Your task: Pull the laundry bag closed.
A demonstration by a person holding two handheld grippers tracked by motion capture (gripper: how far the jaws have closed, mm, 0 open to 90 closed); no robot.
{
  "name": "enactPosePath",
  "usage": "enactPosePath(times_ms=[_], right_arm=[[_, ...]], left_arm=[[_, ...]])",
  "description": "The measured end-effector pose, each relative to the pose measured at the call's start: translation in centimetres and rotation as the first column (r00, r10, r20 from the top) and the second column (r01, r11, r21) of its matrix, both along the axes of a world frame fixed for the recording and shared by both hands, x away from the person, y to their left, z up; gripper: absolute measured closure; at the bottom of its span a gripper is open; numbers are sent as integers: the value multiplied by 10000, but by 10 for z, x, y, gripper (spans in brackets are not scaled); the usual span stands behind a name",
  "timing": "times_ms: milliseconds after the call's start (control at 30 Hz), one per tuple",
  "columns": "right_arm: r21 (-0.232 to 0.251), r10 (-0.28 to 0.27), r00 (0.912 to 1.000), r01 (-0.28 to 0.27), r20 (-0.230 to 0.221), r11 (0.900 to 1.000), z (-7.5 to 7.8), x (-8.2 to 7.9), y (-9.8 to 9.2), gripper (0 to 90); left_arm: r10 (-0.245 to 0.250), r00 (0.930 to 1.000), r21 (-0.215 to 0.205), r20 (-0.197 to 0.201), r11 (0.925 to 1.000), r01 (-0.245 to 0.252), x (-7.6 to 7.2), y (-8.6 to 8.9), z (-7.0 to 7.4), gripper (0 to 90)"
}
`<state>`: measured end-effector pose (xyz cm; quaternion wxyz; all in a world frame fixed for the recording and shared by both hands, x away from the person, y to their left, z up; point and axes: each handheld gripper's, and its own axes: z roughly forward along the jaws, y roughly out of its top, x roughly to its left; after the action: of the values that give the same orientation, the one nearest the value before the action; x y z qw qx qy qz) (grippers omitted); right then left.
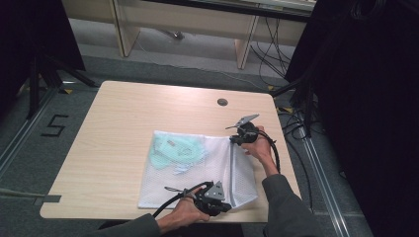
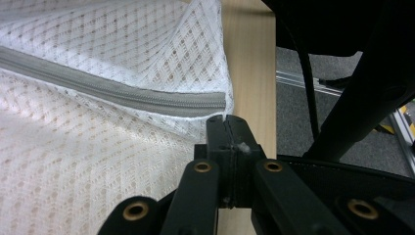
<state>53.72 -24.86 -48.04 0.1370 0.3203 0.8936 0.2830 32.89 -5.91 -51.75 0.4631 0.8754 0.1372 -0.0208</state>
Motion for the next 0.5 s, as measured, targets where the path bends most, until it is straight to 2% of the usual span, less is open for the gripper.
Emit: enactPosePath(times_ms=[67, 167, 267, 333, 500], right_arm=[[-47, -86, 9999, 87, 87, 10000, -1, 0, 1, 864], [-9, -22, 10000, 22, 16, 10000, 0, 0, 0, 863], [92, 34, 10000, -34, -40, 10000, -1, 0, 1, 863], [-10, -70, 9999, 70, 127, 10000, -1, 0, 1, 863], [19, -1, 10000, 1, -17, 10000, -1, 0, 0, 862]], left_arm=[[-8, 10000, -6, -34, 10000, 8, 0, 0, 2, 897], [-69, 10000, 75, 62, 9999, 68, 2, 0, 4, 896], [-28, 10000, -24, -7, 10000, 28, 1, -1, 4, 896], [-34, 10000, 42, -24, 10000, 34, 1, -1, 5, 896], [-60, 9999, 62, -80, 10000, 60, 2, -1, 6, 894]])
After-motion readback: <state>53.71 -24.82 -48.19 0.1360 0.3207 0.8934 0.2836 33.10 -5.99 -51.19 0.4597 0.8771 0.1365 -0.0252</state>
